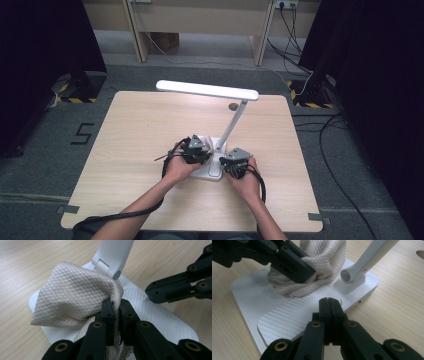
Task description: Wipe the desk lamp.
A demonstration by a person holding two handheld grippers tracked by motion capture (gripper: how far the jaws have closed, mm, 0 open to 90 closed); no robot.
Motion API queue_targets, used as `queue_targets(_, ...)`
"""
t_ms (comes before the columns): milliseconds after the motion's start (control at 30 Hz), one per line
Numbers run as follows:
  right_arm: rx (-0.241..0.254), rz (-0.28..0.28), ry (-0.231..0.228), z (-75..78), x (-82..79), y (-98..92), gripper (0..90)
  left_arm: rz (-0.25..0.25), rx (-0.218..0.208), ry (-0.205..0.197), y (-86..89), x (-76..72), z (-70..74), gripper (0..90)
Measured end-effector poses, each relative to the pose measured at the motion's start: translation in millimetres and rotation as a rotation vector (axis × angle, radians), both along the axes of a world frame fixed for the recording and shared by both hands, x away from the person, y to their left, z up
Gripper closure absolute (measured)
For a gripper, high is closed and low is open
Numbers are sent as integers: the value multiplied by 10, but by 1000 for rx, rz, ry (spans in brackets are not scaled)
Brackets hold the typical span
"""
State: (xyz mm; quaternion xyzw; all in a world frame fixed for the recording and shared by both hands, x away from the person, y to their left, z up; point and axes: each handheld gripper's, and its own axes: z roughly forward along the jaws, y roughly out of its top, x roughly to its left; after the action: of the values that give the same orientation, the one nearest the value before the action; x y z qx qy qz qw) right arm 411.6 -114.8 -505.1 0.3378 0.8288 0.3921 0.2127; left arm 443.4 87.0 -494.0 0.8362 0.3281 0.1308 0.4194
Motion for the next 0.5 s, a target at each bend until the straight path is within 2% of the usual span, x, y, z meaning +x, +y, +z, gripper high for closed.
queue_targets(200, 0, 0, 0, 0, 1, -1, 900, -25, 12, 2, 42, -93, 1, 831)
queue_targets(500, -1, 1, -2, 0, 2, -1, 900, -51, -8, 25, 123, -290, -5, 830)
